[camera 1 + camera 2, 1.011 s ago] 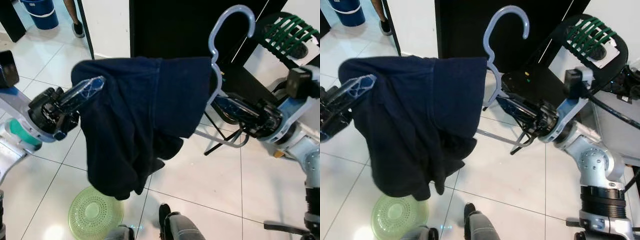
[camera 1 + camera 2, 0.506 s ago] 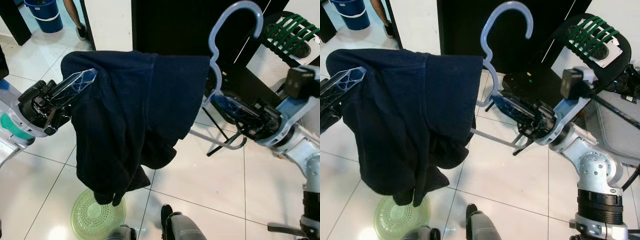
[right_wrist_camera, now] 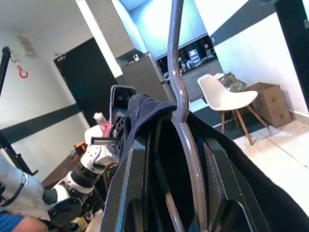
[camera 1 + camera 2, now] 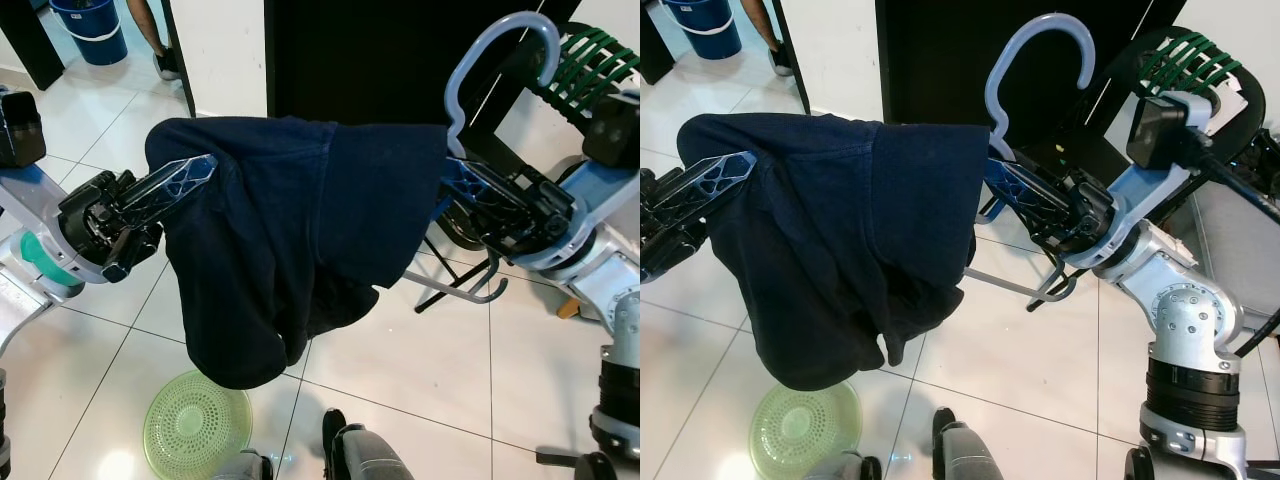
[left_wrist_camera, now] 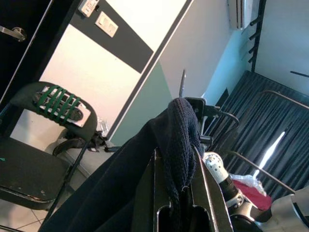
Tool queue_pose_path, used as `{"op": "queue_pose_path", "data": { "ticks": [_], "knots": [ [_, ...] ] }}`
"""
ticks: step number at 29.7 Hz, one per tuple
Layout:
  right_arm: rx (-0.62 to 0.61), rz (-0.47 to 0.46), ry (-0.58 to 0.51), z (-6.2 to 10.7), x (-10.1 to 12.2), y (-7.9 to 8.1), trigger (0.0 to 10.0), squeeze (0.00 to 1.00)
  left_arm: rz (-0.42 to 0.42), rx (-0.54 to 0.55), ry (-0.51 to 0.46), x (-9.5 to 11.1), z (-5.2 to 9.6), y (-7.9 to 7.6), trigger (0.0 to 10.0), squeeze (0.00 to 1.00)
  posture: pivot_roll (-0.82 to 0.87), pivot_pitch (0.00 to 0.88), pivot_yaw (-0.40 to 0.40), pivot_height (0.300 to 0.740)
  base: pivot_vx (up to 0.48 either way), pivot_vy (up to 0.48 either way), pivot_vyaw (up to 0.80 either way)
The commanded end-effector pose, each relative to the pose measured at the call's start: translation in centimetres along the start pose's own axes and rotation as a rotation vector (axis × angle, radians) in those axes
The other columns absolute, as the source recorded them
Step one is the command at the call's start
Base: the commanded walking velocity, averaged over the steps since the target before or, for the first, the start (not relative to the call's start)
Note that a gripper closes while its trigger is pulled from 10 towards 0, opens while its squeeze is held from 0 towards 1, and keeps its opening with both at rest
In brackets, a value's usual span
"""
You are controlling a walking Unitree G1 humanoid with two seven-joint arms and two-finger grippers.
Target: Hang hanger
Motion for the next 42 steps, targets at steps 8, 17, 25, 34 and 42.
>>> {"op": "queue_pose_path", "data": {
  "ticks": [8,17,25,34,42],
  "knots": [
    [0.085,-0.011,0.091,0.2,-0.6,1.1,0.0,0.0,0.015,-0.023,0.006,0.0,-0.5,-0.3,10.0,0.0,-0.04,0.115,0.014,0.74,0.0,0.0,0.0],
    [0.159,-0.028,0.126,0.2,-0.4,2.0,0.0,0.0,-0.004,0.009,-0.001,0.3,-0.3,0.4,10.0,0.0,-0.04,0.11,0.015,0.74,0.0,0.0,0.0],
    [0.163,-0.003,0.142,0.4,0.1,1.6,0.0,0.0,-0.053,0.115,0.012,0.2,0.0,2.2,10.0,0.0,-0.04,0.113,0.014,0.74,0.0,0.0,0.0],
    [0.16,-0.007,0.143,0.5,0.4,1.5,0.0,0.0,-0.062,0.168,0.025,-0.3,0.1,2.8,10.0,0.0,-0.04,0.12,0.011,0.74,0.0,0.0,0.0],
    [0.145,-0.003,0.151,0.6,0.3,1.1,0.0,0.0,-0.096,0.187,0.039,0.4,1.0,2.8,10.0,0.91,-0.03,0.126,0.015,0.74,0.0,0.0,0.0]
  ]
}}
Point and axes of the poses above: a point about 5 cm out from each wrist's last joint towards the gripper, its own z axis pointing back from the gripper into the wrist, its own x axis along the axis of the wrist's last joint, y = z × x, the point moved 4 cm from there along -z, pointing out of the wrist towards the gripper, and after that the axes turned 6 degrees about z, right-handed, at the moved point
